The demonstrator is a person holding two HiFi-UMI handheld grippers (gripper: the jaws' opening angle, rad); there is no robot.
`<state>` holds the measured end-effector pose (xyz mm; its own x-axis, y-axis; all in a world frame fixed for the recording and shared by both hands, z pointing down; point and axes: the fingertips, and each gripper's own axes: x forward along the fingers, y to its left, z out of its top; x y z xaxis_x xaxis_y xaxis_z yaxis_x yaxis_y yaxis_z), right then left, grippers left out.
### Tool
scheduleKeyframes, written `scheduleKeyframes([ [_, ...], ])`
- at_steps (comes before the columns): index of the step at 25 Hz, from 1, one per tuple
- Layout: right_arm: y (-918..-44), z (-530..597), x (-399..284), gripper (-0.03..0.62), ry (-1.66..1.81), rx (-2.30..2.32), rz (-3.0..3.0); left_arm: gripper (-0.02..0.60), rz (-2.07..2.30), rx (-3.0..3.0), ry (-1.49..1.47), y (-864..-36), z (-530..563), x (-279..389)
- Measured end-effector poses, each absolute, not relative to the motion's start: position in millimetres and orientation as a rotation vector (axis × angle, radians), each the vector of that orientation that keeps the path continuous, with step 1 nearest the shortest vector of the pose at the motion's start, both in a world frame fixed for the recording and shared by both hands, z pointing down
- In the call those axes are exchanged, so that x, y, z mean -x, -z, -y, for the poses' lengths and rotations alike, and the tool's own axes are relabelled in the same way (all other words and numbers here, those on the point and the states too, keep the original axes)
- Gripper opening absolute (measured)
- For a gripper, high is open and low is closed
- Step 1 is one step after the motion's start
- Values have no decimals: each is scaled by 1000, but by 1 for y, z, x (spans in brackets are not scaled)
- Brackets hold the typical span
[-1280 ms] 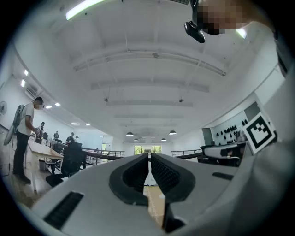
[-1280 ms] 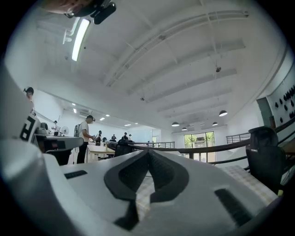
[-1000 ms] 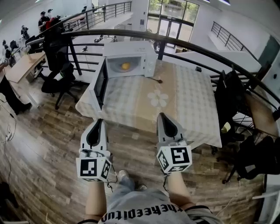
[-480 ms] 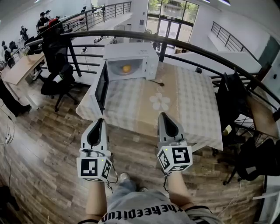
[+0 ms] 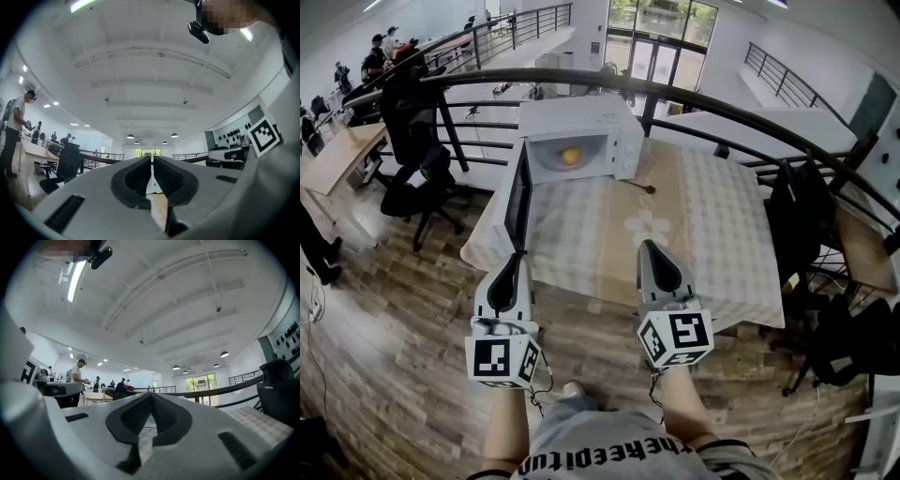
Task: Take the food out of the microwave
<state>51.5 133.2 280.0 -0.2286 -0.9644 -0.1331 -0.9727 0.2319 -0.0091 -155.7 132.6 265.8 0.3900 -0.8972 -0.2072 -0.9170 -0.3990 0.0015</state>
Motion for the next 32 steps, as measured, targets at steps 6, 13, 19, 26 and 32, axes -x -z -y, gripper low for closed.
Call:
scheduleKeyframes([
  [6,-284,-105,-44,6,-120,1912,-2357,18,-1629,2553,-246,-266,-101,162],
  [13,-267,-99,-31,6,-209,1868,-2329,18,-1571,2576,-273,-265,-83,168],
  [19,-273,-85,-24,6,-145,1804,-2356,18,-1555,2603,-288,-269,-68,171],
  [26,-282,-48,-27,6,-111,1773,-2397,18,-1579,2599,-272,-277,-39,167],
  [32,-283,-7,-31,6,-123,1747,-2428,18,-1574,2594,-269,-277,-4,154],
])
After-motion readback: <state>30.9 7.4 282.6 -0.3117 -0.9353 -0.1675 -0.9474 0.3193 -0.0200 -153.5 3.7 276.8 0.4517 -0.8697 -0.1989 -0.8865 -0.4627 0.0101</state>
